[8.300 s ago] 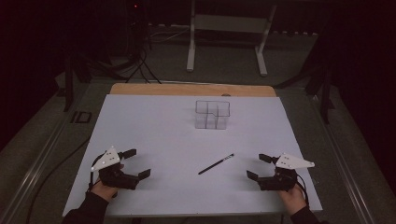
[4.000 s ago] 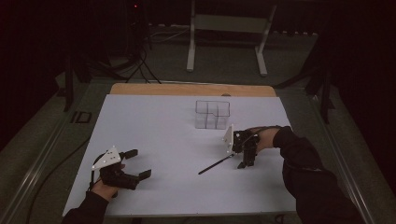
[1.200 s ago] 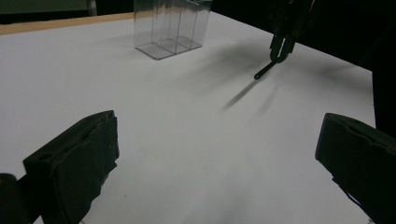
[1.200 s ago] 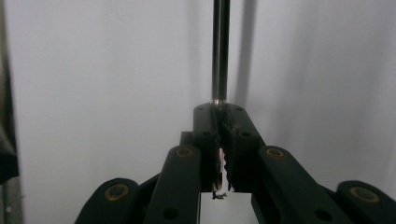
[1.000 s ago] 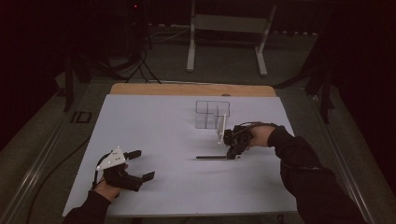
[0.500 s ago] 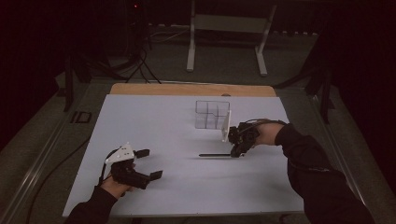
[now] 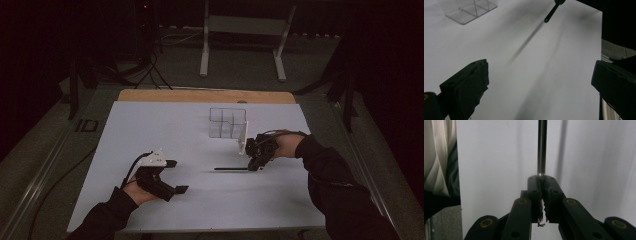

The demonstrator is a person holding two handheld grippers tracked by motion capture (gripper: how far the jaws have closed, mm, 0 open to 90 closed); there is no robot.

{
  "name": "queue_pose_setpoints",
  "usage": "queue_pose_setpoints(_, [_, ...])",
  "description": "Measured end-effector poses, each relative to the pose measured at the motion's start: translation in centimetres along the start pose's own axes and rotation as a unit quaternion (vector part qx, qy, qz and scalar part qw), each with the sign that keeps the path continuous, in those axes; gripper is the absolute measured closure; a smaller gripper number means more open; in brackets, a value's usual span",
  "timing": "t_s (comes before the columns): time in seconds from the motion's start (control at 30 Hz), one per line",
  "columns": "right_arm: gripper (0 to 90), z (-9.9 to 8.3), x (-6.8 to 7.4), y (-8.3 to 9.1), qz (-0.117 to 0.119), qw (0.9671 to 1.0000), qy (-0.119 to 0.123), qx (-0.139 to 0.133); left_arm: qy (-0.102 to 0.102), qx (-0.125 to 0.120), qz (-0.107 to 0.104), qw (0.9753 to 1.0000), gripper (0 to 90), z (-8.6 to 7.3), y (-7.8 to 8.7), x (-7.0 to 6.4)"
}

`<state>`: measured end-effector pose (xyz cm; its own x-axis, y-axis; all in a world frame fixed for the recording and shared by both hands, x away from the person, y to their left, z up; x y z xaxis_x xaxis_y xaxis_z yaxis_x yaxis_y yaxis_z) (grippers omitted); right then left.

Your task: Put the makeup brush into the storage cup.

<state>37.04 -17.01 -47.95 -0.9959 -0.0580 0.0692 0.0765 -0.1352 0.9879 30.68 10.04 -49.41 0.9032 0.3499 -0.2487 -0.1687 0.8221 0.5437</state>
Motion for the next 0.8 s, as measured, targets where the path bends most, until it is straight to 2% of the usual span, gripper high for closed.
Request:
queue_pose_setpoints(0.2, [84.0,0.2,0.0,0.1,-0.002,1.0,0.003,0.002,-0.029,0.02,-0.003,0.9994,4.7,2.1,-0.1,0.2])
queue_pose_setpoints(0.23, [84.0,0.2,0.0,0.1,-0.002,1.0,0.003,0.002,-0.029,0.02,-0.003,0.9994,5.0,2.1,-0.1,0.2])
queue_pose_setpoints(0.27, [84.0,0.2,0.0,0.2,-0.003,1.0,0.004,0.005,-0.042,0.029,-0.001,0.9987,5.0,2.9,-0.2,0.3])
queue_pose_setpoints(0.33, [84.0,0.3,0.1,0.0,0.0,1.0,0.006,0.005,-0.048,0.039,-0.009,0.998,6.5,3.5,-0.4,0.4])
queue_pose_setpoints(0.47, [84.0,0.3,0.2,-0.1,0.001,1.0,0.007,0.007,-0.05,0.052,-0.025,0.9971,9.9,4.5,-0.9,0.5])
queue_pose_setpoints(0.5, [84.0,0.4,0.2,-0.1,0.002,1.0,0.007,0.007,-0.048,0.053,-0.032,0.9969,13.3,4.7,-1.1,0.6])
queue_pose_setpoints(0.6, [84.0,0.5,0.2,0.0,0.0,0.9999,0.006,0.008,-0.059,0.067,-0.031,0.9955,17.2,5.3,-1.9,0.8])
queue_pose_setpoints(0.67, [84.0,0.6,0.2,0.0,0.001,1.0,0.007,0.007,-0.054,0.072,-0.043,0.995,17.1,5.7,-2.4,0.8])
queue_pose_setpoints(0.8, [84.0,0.9,0.2,-0.1,0.001,0.9999,0.012,0.003,-0.06,0.09,-0.055,0.9926,17.4,6.3,-3.9,0.7])
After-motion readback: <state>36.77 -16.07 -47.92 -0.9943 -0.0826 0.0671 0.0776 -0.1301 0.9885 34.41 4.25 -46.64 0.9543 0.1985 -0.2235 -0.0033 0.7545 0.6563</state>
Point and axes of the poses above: each handheld gripper's, and its own axes: y roughly backward along the jaws, z roughly out of its top, x roughly to its left, the point moved 6 cm from there along -y, roughly forward along the jaws, and after that the axes turned 5 degrees about -z, right-handed, at the moved point
